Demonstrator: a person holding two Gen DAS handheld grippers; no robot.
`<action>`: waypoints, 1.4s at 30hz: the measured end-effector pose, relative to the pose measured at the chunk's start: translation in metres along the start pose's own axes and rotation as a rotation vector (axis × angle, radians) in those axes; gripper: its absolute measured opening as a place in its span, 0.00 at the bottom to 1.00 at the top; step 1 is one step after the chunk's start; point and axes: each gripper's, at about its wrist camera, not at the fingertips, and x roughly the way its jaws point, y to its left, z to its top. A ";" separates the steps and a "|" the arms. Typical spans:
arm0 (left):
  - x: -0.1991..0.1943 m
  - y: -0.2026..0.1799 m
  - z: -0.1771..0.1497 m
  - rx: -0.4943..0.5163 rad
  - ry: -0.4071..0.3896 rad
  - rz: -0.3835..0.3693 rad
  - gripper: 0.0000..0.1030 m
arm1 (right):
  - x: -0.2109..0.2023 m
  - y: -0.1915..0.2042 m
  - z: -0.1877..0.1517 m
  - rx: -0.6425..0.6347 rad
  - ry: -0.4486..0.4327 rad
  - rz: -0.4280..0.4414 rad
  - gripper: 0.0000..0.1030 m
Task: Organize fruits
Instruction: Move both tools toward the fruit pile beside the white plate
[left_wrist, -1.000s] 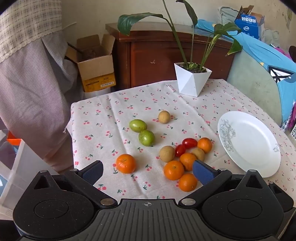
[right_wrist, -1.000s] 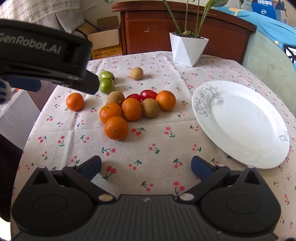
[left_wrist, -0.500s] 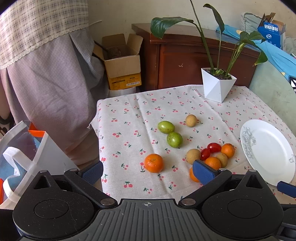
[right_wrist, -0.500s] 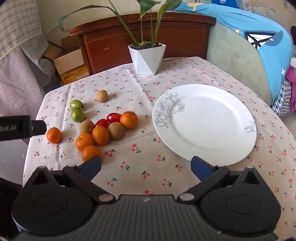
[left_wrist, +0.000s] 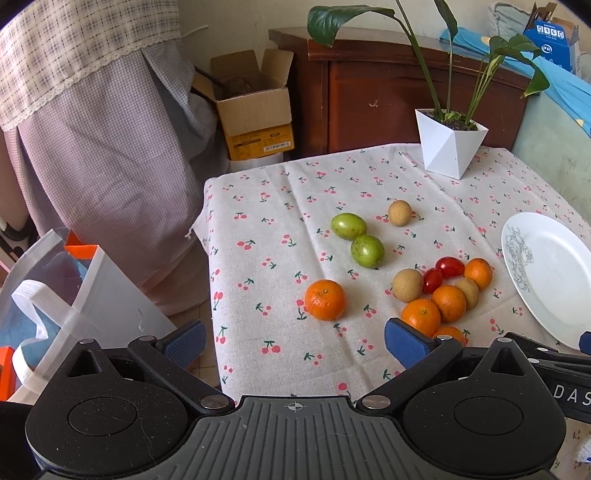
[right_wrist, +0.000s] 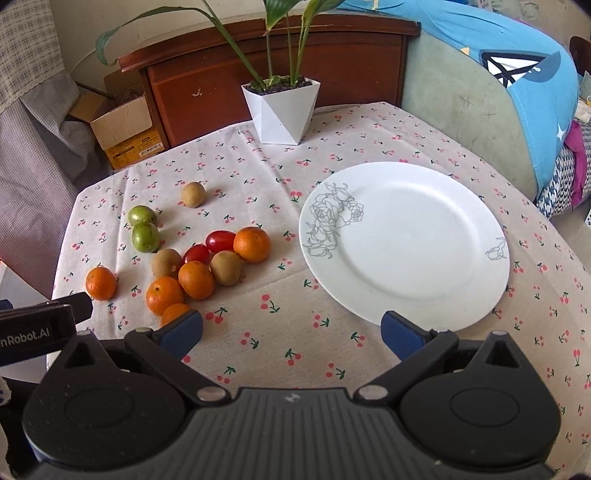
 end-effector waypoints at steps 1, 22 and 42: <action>0.001 -0.001 0.000 0.002 0.003 0.002 1.00 | 0.000 0.001 0.000 -0.005 0.003 -0.002 0.99; 0.003 -0.003 -0.005 0.028 0.012 0.003 0.99 | 0.001 0.005 0.000 -0.033 0.016 -0.017 0.99; 0.004 -0.002 -0.006 0.026 0.015 -0.008 0.99 | 0.000 0.004 -0.001 -0.029 -0.002 0.002 0.99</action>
